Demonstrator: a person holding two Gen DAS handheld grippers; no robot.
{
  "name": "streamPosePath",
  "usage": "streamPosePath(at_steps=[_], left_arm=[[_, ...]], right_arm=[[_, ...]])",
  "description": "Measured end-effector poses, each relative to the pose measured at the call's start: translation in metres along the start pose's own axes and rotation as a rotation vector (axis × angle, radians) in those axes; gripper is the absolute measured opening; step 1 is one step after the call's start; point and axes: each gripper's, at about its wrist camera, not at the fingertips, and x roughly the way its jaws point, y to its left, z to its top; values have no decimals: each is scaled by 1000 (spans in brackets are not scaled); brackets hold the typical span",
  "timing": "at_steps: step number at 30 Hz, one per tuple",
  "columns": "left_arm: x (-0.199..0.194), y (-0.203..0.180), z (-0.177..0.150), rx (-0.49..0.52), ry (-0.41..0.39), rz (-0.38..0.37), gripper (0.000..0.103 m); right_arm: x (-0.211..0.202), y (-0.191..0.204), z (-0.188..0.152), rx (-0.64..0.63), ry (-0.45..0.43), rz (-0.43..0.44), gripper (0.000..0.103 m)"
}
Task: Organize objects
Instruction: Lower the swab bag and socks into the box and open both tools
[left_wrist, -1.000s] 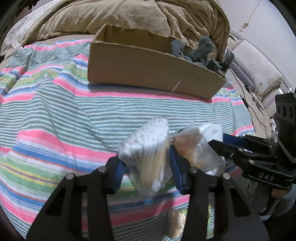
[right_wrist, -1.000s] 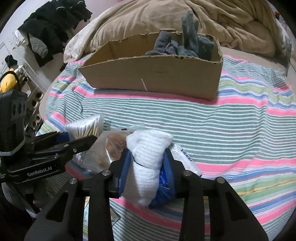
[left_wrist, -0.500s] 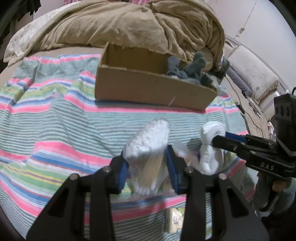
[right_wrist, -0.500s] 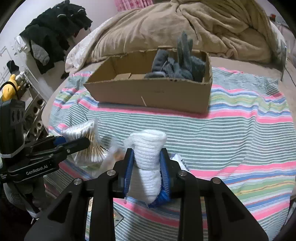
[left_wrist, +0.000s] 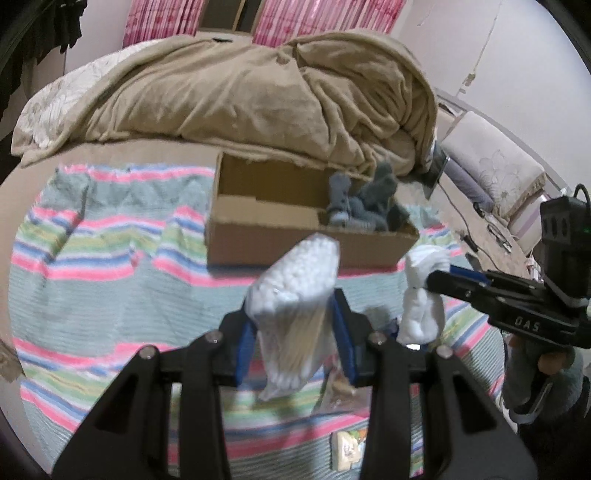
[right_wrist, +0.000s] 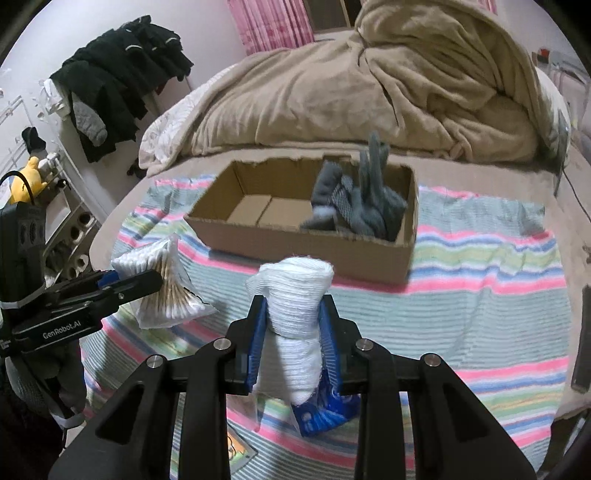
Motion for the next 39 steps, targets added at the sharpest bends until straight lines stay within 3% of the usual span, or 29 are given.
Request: streamPosePath(at_steps=[14,30,39], left_arm=[[-14,12,56,49,-101,7,39],[48,34,88,35,-28,-47,39],[91,44,92,80,42,23,39]], right_arm=[[-1,27,51,-84,-91,23,30],[33,13,99,-56,-127,21,30],[93,9,107,-16,-69,48,30]])
